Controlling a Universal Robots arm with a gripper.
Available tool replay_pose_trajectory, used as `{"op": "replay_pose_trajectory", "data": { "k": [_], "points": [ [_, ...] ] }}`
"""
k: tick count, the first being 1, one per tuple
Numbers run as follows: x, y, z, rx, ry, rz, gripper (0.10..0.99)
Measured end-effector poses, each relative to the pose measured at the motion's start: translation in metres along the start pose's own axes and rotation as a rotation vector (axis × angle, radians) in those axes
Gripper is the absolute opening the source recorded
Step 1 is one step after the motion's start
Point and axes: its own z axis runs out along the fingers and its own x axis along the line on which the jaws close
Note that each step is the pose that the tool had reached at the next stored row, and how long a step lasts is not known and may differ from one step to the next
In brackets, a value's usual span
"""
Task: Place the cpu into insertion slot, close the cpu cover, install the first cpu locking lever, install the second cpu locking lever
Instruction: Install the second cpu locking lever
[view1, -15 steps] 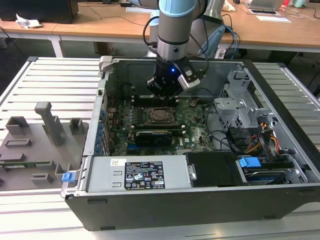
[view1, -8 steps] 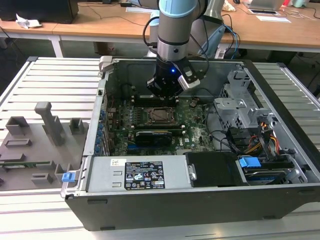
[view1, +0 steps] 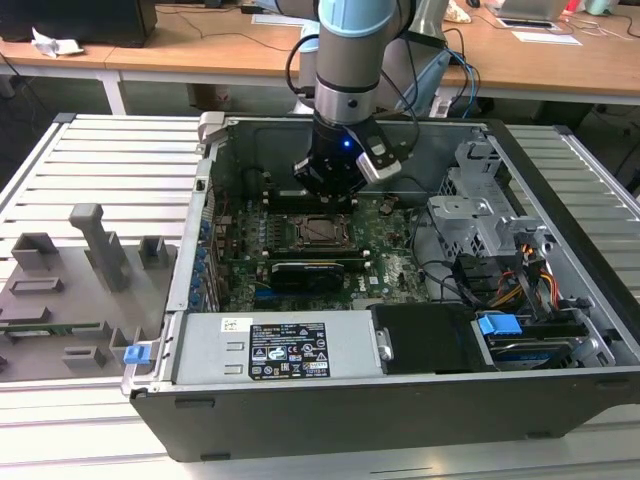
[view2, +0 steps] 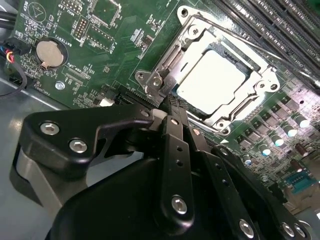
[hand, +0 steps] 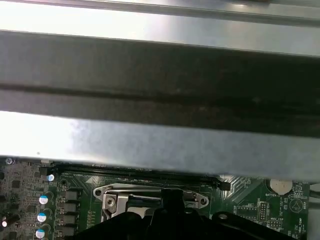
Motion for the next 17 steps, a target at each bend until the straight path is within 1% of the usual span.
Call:
{"op": "replay_pose_trajectory", "data": {
  "k": [2,5,8,10,12,13,14,15,17],
  "points": [
    [0.0003,-0.0037,-0.0002,0.0,0.0,0.0,0.106],
    [0.0004,-0.0047,-0.0007,-0.001,0.0,0.0,0.106],
    [0.0003,-0.0046,-0.004,-0.002,-0.0001,0.0,0.106],
    [0.0003,-0.0045,-0.0075,-0.002,0.0,0.0,0.106],
    [0.0002,-0.0042,-0.0126,-0.002,0.0001,0.0,0.106],
    [0.0002,-0.0038,-0.0222,-0.002,0.0008,0.0,0.106],
    [0.0,-0.0038,-0.0256,-0.002,0.0016,0.0,0.106],
    [0.0002,-0.005,-0.0258,-0.003,0.0024,0.0,0.106],
    [0.0006,-0.0095,-0.026,-0.003,0.0026,0.0,0.106]
  ]
}}
